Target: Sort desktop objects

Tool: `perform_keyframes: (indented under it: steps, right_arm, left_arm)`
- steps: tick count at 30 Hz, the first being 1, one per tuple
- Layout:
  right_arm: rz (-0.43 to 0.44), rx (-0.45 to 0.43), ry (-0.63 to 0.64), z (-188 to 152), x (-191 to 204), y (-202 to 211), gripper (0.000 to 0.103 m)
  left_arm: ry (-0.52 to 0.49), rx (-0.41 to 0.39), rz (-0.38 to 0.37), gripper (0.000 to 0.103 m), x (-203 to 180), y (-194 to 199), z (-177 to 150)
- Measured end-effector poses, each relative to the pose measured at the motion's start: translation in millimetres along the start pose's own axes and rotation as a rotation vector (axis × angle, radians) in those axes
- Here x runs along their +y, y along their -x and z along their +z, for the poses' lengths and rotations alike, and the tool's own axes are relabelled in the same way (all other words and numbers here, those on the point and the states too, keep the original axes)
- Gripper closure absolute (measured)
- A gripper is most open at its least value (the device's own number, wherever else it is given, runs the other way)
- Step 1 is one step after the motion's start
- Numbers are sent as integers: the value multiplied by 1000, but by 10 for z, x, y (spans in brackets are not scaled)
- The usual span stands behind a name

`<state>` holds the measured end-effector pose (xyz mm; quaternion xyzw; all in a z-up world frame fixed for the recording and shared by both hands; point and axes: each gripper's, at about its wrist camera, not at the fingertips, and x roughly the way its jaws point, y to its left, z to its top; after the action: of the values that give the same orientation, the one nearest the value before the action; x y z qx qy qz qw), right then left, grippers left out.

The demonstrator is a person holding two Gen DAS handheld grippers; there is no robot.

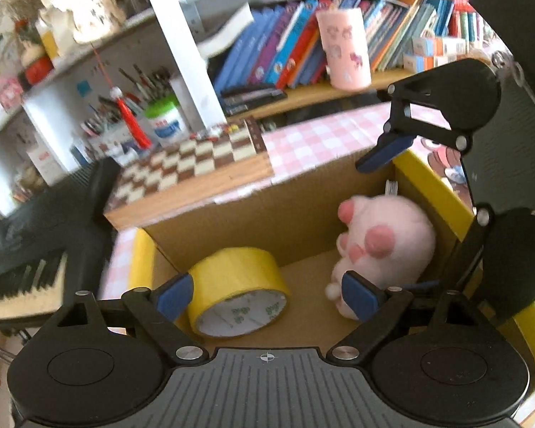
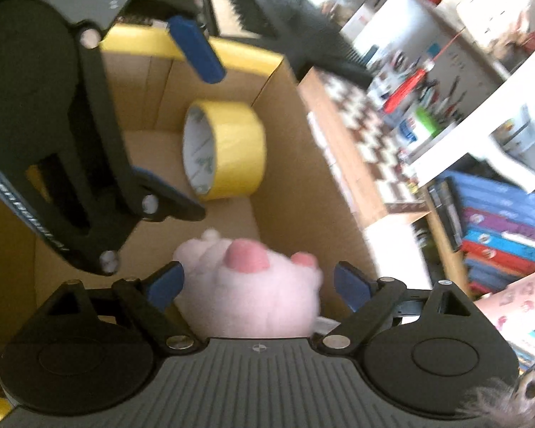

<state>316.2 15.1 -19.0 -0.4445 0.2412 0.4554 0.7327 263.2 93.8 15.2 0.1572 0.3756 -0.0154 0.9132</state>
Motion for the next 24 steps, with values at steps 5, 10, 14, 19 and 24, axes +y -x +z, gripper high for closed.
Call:
perform_keyframes:
  steps: [5, 10, 14, 19, 24]
  right_arm:
    - [-45, -49, -69, 19, -98, 212, 12]
    - [-104, -108, -226, -55, -166, 459, 12]
    - [-159, -147, -291, -118, -144, 674, 12]
    - [-239, -206, -316, -122, -137, 828, 3]
    - [-251, -238, -373, -153, -82, 1045, 3]
  left_arm:
    - [40, -84, 51, 4, 45, 282, -3]
    - [104, -160, 73, 4, 106, 523, -74]
    - [126, -204, 80, 4, 126, 663, -127]
    - [156, -231, 72, 4, 138, 796, -172]
    - [164, -252, 69, 4, 133, 948, -272]
